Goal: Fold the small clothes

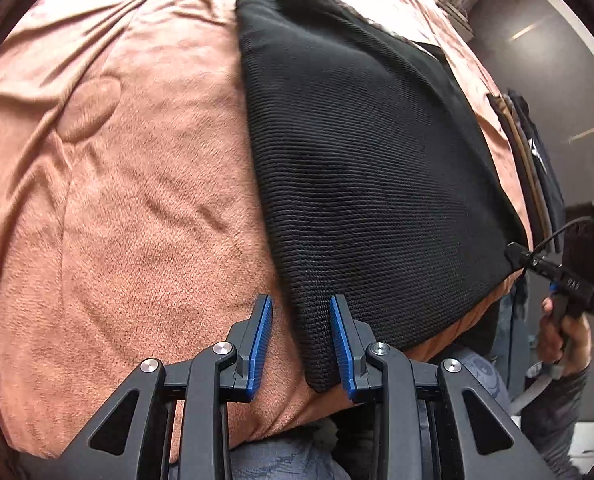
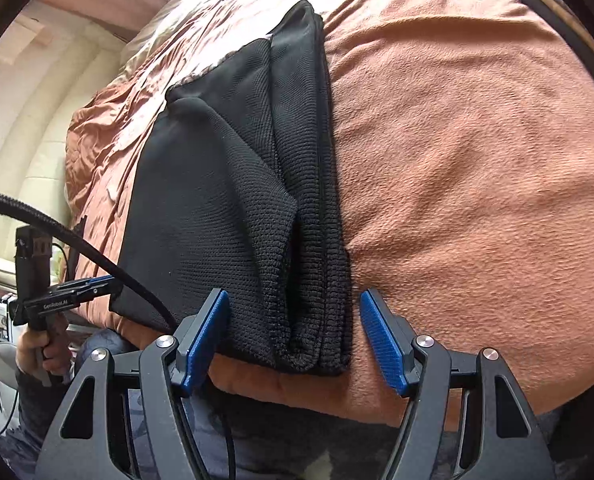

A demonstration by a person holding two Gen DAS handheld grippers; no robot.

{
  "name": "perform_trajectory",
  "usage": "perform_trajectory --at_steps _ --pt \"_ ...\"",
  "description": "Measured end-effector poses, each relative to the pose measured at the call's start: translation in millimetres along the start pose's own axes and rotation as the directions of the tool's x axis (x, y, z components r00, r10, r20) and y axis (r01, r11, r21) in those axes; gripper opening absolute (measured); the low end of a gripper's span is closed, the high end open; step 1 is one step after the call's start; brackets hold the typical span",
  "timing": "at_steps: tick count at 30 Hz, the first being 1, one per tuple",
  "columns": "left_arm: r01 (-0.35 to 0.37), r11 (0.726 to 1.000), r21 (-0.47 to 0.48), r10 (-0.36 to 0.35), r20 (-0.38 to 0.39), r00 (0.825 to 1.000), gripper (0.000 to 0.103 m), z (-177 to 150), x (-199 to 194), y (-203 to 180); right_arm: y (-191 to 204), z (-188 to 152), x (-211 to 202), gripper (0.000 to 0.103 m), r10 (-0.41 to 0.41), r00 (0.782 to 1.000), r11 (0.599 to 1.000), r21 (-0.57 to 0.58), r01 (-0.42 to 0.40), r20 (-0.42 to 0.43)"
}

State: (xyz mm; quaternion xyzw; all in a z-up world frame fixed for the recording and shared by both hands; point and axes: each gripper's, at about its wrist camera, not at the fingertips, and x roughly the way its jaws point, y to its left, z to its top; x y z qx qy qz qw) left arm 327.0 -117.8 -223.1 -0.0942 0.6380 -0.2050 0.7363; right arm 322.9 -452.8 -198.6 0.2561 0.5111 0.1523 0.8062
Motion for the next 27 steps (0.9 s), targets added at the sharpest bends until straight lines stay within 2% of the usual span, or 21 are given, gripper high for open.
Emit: perform_trajectory --at_steps 1,5,6,7,10,18,23,27 --pt "0.016 1.0 -0.016 -0.016 -0.003 1.0 0.032 -0.4 1.9 3.7 -1.3 -0.4 0.6 0.036 0.0 1.0 1.0 0.006 0.0 -0.002" --pt "0.017 1.0 -0.022 -0.017 0.004 1.0 0.031 -2.0 3.0 0.4 -3.8 -2.5 0.2 0.02 0.008 1.0 1.0 0.018 -0.008 0.004" --pt "0.018 1.0 -0.005 -0.018 0.005 1.0 0.02 -1.9 3.2 -3.8 -2.9 -4.0 -0.6 0.015 0.008 1.0 1.0 0.011 -0.008 0.006" --pt "0.032 0.999 -0.001 -0.032 0.003 0.999 0.015 -1.8 3.5 -6.0 -1.1 -4.6 -0.8 0.012 -0.003 1.0 1.0 -0.003 0.003 -0.001" --pt "0.049 0.999 -0.015 -0.049 0.02 0.999 0.008 -2.2 -1.2 -2.9 3.7 -8.4 -4.8 0.01 0.004 1.0 1.0 -0.013 -0.003 0.014" --pt "0.078 0.997 0.024 -0.08 0.066 0.995 0.007 -9.6 -34.3 6.0 17.7 -32.0 -7.4 0.009 0.055 0.998 0.998 -0.023 -0.055 0.023" --pt "0.077 0.993 0.087 -0.081 0.047 0.996 0.007 -16.3 -43.4 2.8 22.3 -50.5 -4.0 0.009 0.096 0.995 0.995 -0.026 -0.096 -0.006" --pt "0.059 0.993 0.103 -0.062 0.029 0.998 0.008 -19.6 -39.5 4.1 17.4 -49.0 -0.2 0.012 0.056 0.998 0.998 -0.014 -0.057 -0.026"
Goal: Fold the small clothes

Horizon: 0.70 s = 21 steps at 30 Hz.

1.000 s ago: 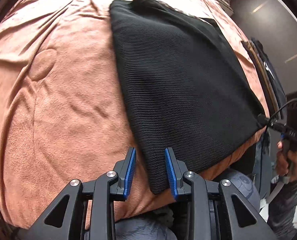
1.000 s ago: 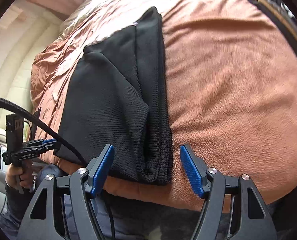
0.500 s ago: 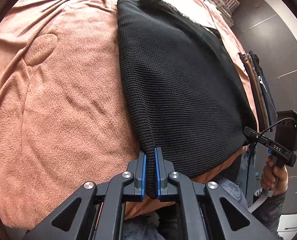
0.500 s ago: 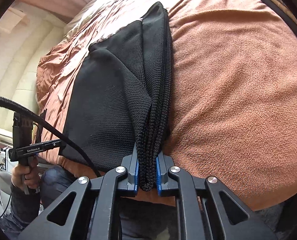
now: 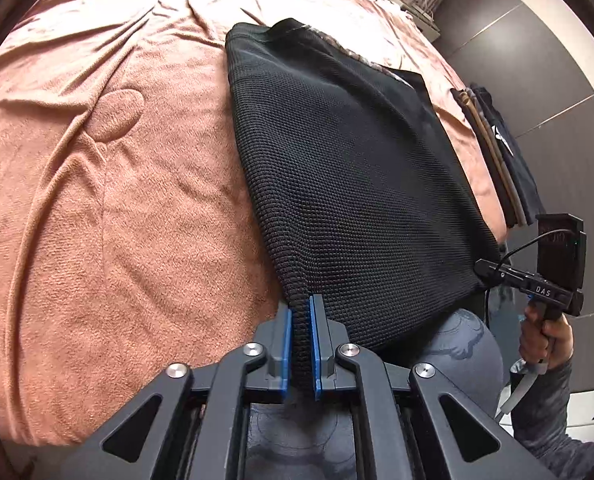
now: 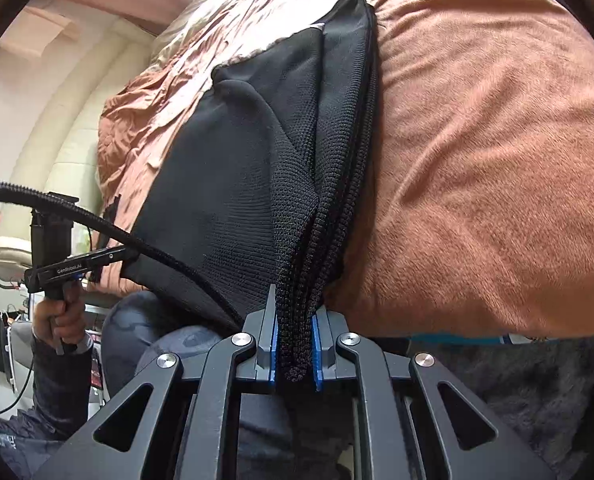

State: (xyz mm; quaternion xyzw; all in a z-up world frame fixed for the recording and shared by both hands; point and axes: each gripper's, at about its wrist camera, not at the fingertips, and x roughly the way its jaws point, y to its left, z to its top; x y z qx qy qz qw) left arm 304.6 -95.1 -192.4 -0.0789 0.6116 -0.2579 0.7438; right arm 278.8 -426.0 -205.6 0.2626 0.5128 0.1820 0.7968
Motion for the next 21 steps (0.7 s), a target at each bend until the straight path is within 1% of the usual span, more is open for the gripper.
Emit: perform_trajectory --at_steps 2,3,4,6,7,9,10,12,14,16,18,21 --pt "0.014 1.0 -0.018 -0.013 0.002 1.0 0.014 6.9 6.4 0.9 -4.1 6.7 -2.3 0.017 0.007 1.0 1.0 0.018 -0.007 0.002" --pt "0.022 0.999 -0.032 -0.022 0.003 1.0 0.026 11.5 10.5 0.7 -5.0 8.6 -7.4 0.026 0.008 1.0 1.0 0.02 -0.008 0.016" --pt "0.032 0.998 -0.051 -0.031 0.015 0.999 0.041 16.8 11.8 3.2 -6.3 11.0 -11.6 0.045 -0.002 1.0 1.0 0.021 0.001 0.031" --pt "0.026 0.998 -0.063 -0.022 0.056 0.998 0.052 20.9 8.9 8.5 -8.3 18.8 -17.0 0.068 -0.029 0.997 0.999 0.023 0.027 0.069" --pt "0.023 0.997 -0.067 -0.018 0.072 0.997 0.052 25.6 9.0 10.2 -9.1 21.6 -17.7 0.068 -0.022 0.996 0.999 0.027 0.02 0.083" --pt "0.04 0.995 -0.087 -0.033 0.079 0.996 0.052 34.3 12.0 14.4 -12.2 30.0 -14.9 0.068 0.001 0.995 0.999 0.045 -0.005 0.096" --pt "0.052 0.994 -0.1 -0.044 0.084 0.996 0.051 39.0 14.8 17.3 -14.4 35.0 -13.3 0.068 0.002 0.995 0.999 0.049 -0.007 0.104" --pt "0.049 0.992 -0.115 -0.039 0.091 0.995 0.051 48.1 19.6 20.4 -17.9 43.5 -8.0 0.068 0.003 0.994 0.999 0.053 -0.009 0.109" --pt "0.052 0.991 -0.126 -0.041 0.091 0.995 0.051 56.8 24.7 23.9 -21.7 50.8 -1.1 0.068 0.024 0.993 0.997 0.069 -0.032 0.12" --pt "0.057 0.989 -0.14 -0.045 0.087 0.995 0.051 63.2 27.9 30.5 -24.9 57.0 8.2 0.068 0.022 0.992 0.996 0.086 -0.033 0.122" --pt "0.055 0.988 -0.146 -0.042 0.089 0.995 0.049 70.5 32.0 33.6 -30.0 64.6 14.4 0.068 0.05 0.99 0.993 0.098 -0.063 0.131" --pt "0.067 0.985 -0.156 -0.055 0.082 0.995 0.043 82.8 40.0 37.2 -35.4 78.9 28.8 0.068 0.094 0.987 0.989 0.102 -0.108 0.133"
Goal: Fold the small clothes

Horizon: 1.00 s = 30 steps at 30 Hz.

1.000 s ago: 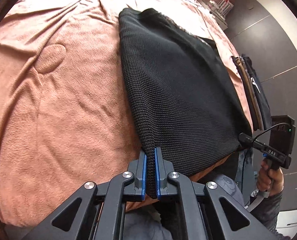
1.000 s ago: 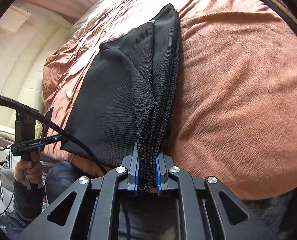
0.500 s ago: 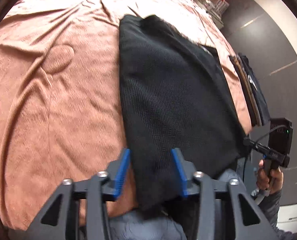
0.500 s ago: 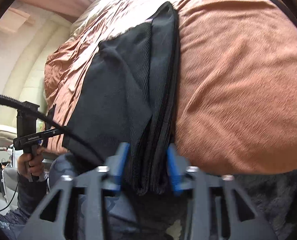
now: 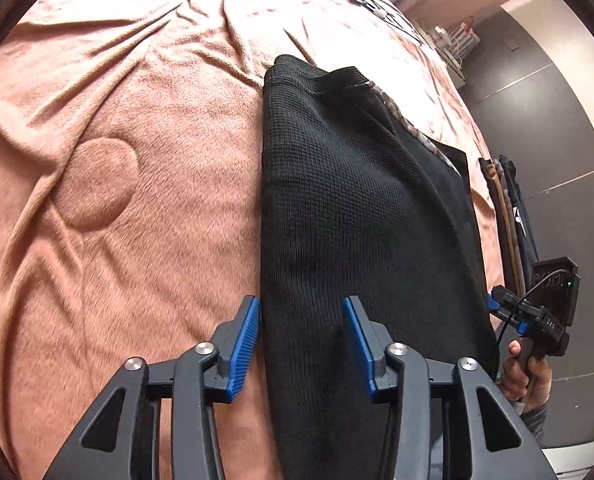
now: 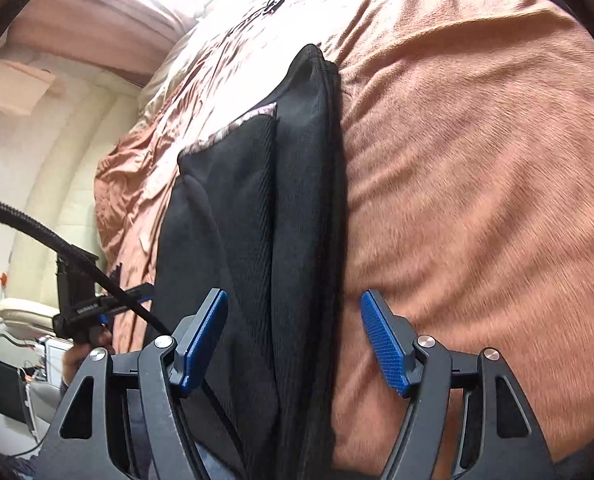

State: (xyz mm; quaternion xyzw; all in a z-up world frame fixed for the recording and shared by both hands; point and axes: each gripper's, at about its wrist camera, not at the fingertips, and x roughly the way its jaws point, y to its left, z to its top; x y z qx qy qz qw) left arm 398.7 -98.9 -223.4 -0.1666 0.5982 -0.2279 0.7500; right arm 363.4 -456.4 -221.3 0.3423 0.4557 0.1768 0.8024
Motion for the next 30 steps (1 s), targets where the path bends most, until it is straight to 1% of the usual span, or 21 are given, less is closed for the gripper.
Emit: perform_trajectory --at_steps 3,11,13,16,21,23,26,28,29,30 --pt "0.007 1.0 -0.017 -0.007 -0.001 1.0 0.042 13.2 7.1 3.3 -1.2 15.0 16.6 0.068 0.021 1.0 1.0 -0.011 -0.021 -0.008" --pt "0.014 0.999 -0.041 -0.014 0.016 1.0 0.04 51.5 15.3 7.7 0.5 49.6 48.8 0.068 0.032 0.999 0.999 -0.033 -0.033 -0.026" --pt "0.021 0.998 -0.051 -0.02 0.018 1.0 0.039 61.5 19.1 8.6 1.4 55.7 54.9 0.061 0.022 0.999 0.999 -0.037 -0.023 -0.032" --pt "0.033 0.997 -0.064 -0.032 0.028 0.999 0.036 74.8 23.5 8.9 2.4 66.4 66.1 0.055 0.031 0.999 0.999 -0.035 -0.033 -0.037" --pt "0.061 0.993 -0.1 -0.057 0.045 0.997 0.03 96.0 34.0 13.3 14.5 75.6 75.4 0.055 0.016 0.999 0.996 -0.082 -0.019 -0.035" --pt "0.075 0.99 -0.12 -0.069 0.05 0.996 0.03 102.6 38.4 16.1 16.8 80.1 80.8 0.054 0.014 0.999 0.996 -0.085 -0.017 -0.03" --pt "0.088 0.985 -0.148 -0.08 0.061 0.995 0.029 113.6 43.4 17.5 17.6 85.3 90.4 0.047 0.01 1.0 0.996 -0.085 -0.013 -0.028" --pt "0.08 0.982 -0.173 -0.069 0.069 0.995 0.021 118.1 43.9 19.4 16.8 86.9 92.8 0.034 0.004 1.0 0.997 -0.081 -0.006 -0.023" --pt "0.075 0.981 -0.179 -0.064 0.069 0.996 0.019 119.4 44.0 19.5 15.5 87.1 93.4 0.031 0.003 1.0 0.998 -0.07 -0.004 -0.021" --pt "0.069 0.982 -0.177 -0.057 0.071 0.996 0.015 119.7 42.9 19.0 15.8 86.6 93.3 0.024 0.001 1.0 0.998 -0.063 -0.002 -0.02"
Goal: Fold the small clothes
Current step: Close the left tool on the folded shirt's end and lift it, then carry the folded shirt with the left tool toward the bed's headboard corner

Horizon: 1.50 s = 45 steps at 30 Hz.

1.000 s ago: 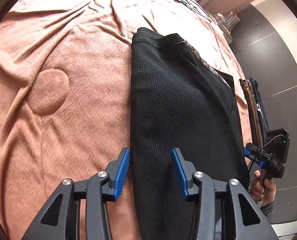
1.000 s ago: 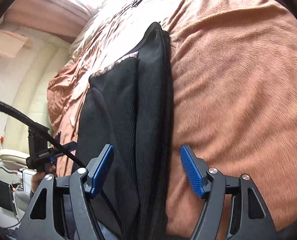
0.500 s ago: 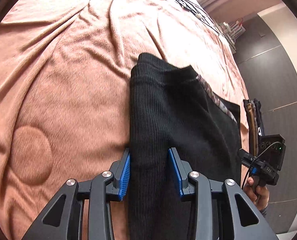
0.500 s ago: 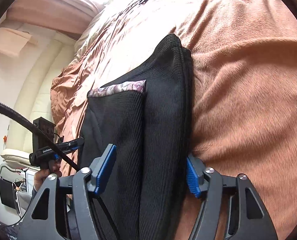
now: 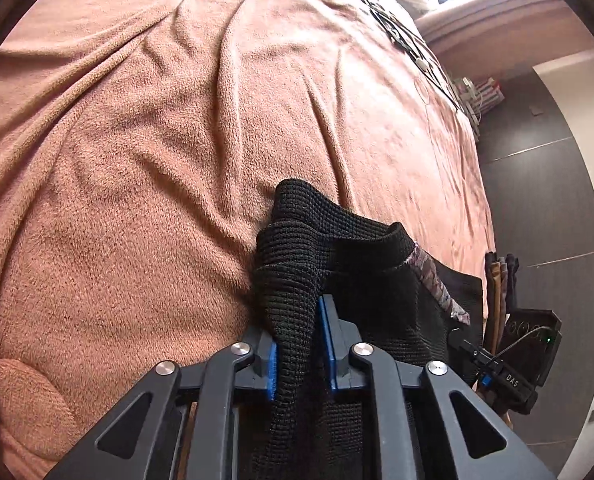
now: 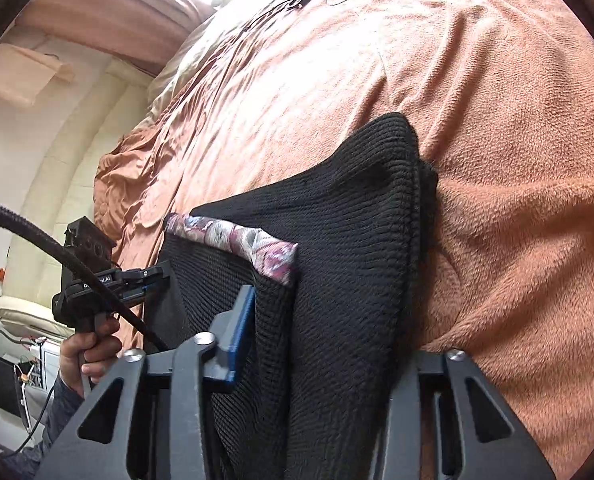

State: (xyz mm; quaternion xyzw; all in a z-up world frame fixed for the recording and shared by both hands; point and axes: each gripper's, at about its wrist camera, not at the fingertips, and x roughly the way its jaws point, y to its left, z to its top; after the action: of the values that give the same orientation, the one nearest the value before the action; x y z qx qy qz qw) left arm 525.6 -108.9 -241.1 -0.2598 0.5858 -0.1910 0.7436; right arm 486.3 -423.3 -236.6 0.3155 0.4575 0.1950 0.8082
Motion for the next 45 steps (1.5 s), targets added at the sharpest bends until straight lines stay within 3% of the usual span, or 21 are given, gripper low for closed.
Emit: perform_trajectory --at_steps 4,8,17,23,33,45 --pt "0.008 0.999 0.038 -0.009 0.028 1.0 0.006 -4.5 -12.0 -9.2 13.6 -6.1 -9.0 0.014 -0.041 0.999 0.999 -0.032 0.042 0.017" --pt "0.061 0.997 0.043 -0.064 0.062 0.996 0.006 -8.9 -34.0 -15.1 38.6 -13.9 -23.7 0.013 -0.085 0.995 0.993 -0.073 0.089 0.055" --pt "0.125 0.987 0.099 -0.136 0.124 0.983 0.006 -36.6 -92.2 -42.2 94.2 -48.6 -75.5 0.012 -0.074 0.989 0.984 -0.154 0.093 0.125" --pt "0.167 0.975 0.143 -0.192 0.181 0.964 0.006 -61.9 -136.6 -62.3 125.4 -81.1 -124.2 0.012 -0.07 0.979 0.97 -0.216 0.112 0.191" --pt "0.212 0.951 0.225 -0.271 0.274 0.923 0.006 -121.7 -221.7 -92.3 179.2 -158.7 -213.3 0.012 -0.035 0.956 0.945 -0.3 0.127 0.292" --pt "0.203 0.924 0.325 -0.335 0.429 0.839 0.005 -225.9 -354.6 -117.1 267.7 -280.5 -332.2 0.012 0.079 0.912 0.882 -0.455 0.125 0.402"
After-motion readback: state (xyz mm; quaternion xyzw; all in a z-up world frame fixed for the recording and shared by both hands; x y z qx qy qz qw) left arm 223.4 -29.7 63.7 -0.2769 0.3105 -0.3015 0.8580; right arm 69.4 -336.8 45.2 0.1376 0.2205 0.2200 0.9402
